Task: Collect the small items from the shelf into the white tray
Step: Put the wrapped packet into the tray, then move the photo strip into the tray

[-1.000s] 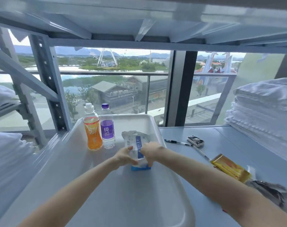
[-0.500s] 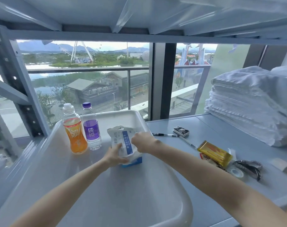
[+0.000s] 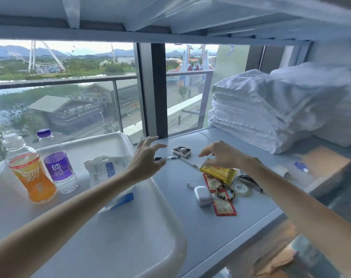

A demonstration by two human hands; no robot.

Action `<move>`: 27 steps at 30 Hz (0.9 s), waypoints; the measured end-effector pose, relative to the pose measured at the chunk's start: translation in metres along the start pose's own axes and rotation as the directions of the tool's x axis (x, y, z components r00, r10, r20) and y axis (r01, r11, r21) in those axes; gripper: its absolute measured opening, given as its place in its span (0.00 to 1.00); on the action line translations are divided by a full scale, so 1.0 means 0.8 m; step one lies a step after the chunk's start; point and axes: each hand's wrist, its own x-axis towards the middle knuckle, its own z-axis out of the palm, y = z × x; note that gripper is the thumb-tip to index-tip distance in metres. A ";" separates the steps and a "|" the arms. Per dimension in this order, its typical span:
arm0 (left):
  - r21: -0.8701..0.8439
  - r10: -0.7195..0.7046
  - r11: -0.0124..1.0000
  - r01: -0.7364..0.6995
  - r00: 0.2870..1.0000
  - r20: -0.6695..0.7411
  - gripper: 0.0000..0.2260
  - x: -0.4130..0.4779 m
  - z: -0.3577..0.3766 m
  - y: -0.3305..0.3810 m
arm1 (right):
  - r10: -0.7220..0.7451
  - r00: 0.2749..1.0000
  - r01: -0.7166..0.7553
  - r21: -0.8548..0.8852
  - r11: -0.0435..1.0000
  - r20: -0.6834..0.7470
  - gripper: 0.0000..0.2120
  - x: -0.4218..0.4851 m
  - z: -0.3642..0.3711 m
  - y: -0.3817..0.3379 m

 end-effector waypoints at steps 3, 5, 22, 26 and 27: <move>0.012 0.101 0.995 -0.103 0.989 0.105 0.19 0.015 0.046 0.041 | 0.085 0.995 -0.084 -0.034 0.996 0.053 0.17 -0.024 0.000 0.049; 0.031 0.127 0.990 -0.135 0.975 0.181 0.20 0.022 0.077 0.061 | 0.138 0.987 -0.134 -0.053 0.990 0.079 0.17 -0.037 0.002 0.082; 0.401 -0.350 0.909 0.116 0.735 0.580 0.12 0.073 0.232 0.134 | -0.200 0.959 0.196 0.040 0.980 0.201 0.14 -0.023 0.072 0.219; 0.406 -0.428 0.879 0.252 0.793 0.434 0.11 0.074 0.245 0.134 | -0.339 0.920 0.326 0.095 0.940 0.194 0.14 -0.022 0.081 0.228; 0.413 -0.460 0.863 0.291 0.791 0.403 0.12 0.075 0.247 0.135 | -0.384 0.902 0.372 0.095 0.923 0.197 0.15 -0.024 0.086 0.229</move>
